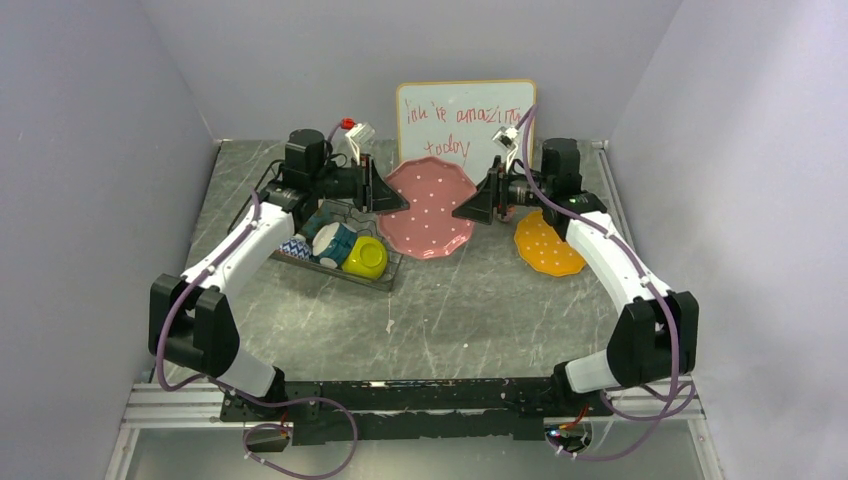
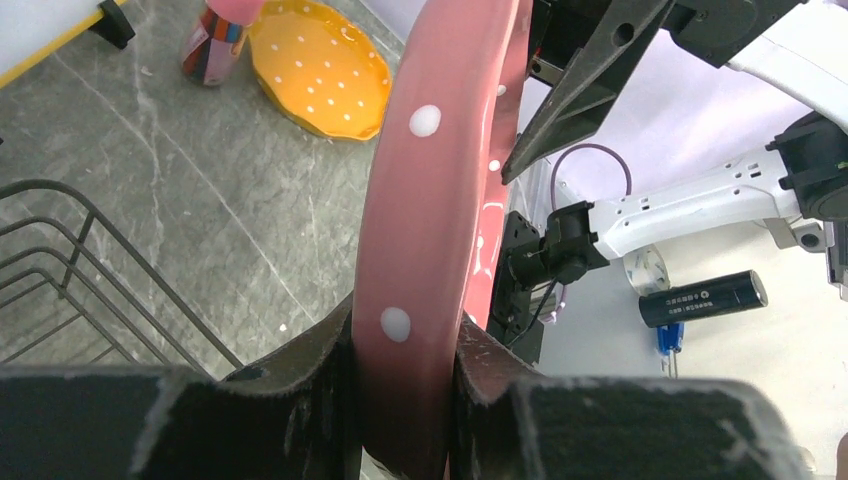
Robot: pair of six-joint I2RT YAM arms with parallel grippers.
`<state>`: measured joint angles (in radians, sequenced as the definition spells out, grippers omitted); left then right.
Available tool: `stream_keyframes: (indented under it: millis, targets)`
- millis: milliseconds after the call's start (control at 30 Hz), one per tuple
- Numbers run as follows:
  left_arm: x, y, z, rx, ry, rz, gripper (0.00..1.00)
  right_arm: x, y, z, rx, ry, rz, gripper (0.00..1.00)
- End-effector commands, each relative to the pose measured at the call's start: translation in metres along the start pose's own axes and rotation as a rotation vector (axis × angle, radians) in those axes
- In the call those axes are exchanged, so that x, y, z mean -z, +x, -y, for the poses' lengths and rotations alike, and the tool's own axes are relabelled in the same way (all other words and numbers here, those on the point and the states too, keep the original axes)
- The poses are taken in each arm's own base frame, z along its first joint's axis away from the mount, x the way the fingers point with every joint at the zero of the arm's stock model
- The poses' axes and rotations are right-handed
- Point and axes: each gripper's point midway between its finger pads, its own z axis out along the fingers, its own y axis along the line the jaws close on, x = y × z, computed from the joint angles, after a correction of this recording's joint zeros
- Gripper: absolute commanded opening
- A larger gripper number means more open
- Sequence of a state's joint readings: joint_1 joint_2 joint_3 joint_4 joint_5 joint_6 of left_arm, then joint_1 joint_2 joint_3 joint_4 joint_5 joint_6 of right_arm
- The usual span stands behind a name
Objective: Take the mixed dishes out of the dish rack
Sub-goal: Pick up the plate from the dish rack, then place the plate at the center of the board.
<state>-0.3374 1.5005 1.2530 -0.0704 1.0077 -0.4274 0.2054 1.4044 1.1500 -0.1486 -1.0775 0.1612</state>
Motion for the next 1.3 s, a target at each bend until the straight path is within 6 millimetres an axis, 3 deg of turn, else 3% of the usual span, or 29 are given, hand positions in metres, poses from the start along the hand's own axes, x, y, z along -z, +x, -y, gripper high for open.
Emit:
stream_keyframes:
  millis: [0, 300, 400, 433, 467, 500, 567, 600, 767, 900, 1267]
  targets:
    - [0.010, -0.028, 0.044, -0.139, 0.114, 0.071, 0.03, -0.006, -0.006, -0.010, 0.023, -0.089, 0.014, 0.64]
    - [0.009, -0.025, 0.038, -0.143, 0.101, 0.072, 0.03, -0.013, -0.002, -0.010, -0.023, -0.134, 0.010, 0.44]
    - [0.009, -0.023, 0.037, -0.147, 0.097, 0.071, 0.03, -0.014, -0.003, -0.009, -0.029, -0.134, 0.009, 0.32]
    - [0.009, -0.023, 0.036, -0.150, 0.092, 0.071, 0.08, -0.014, -0.003, -0.009, -0.029, -0.134, 0.009, 0.22]
    - [0.010, -0.022, 0.035, -0.149, 0.082, 0.071, 0.30, -0.013, -0.005, -0.009, -0.026, -0.124, 0.013, 0.05]
    - [0.011, -0.022, 0.034, -0.154, 0.071, 0.073, 0.59, -0.011, -0.006, -0.007, -0.018, -0.103, 0.020, 0.00]
    - [0.014, -0.020, 0.033, -0.171, 0.052, 0.070, 0.89, -0.007, -0.008, -0.008, -0.001, -0.083, 0.030, 0.00]
    - [0.016, -0.021, 0.033, -0.188, 0.045, 0.071, 0.94, -0.006, -0.009, -0.009, 0.004, -0.080, 0.034, 0.00]
    - [0.036, -0.023, 0.036, -0.264, -0.023, 0.085, 0.94, 0.009, -0.011, -0.007, 0.010, -0.041, 0.063, 0.00]
    - [0.057, -0.026, 0.036, -0.354, -0.159, 0.067, 0.94, 0.034, -0.017, 0.004, -0.004, 0.036, 0.108, 0.00]
    - [0.114, 0.008, 0.009, -0.451, -0.527, -0.083, 0.94, 0.113, -0.020, 0.036, -0.105, 0.326, 0.211, 0.00]
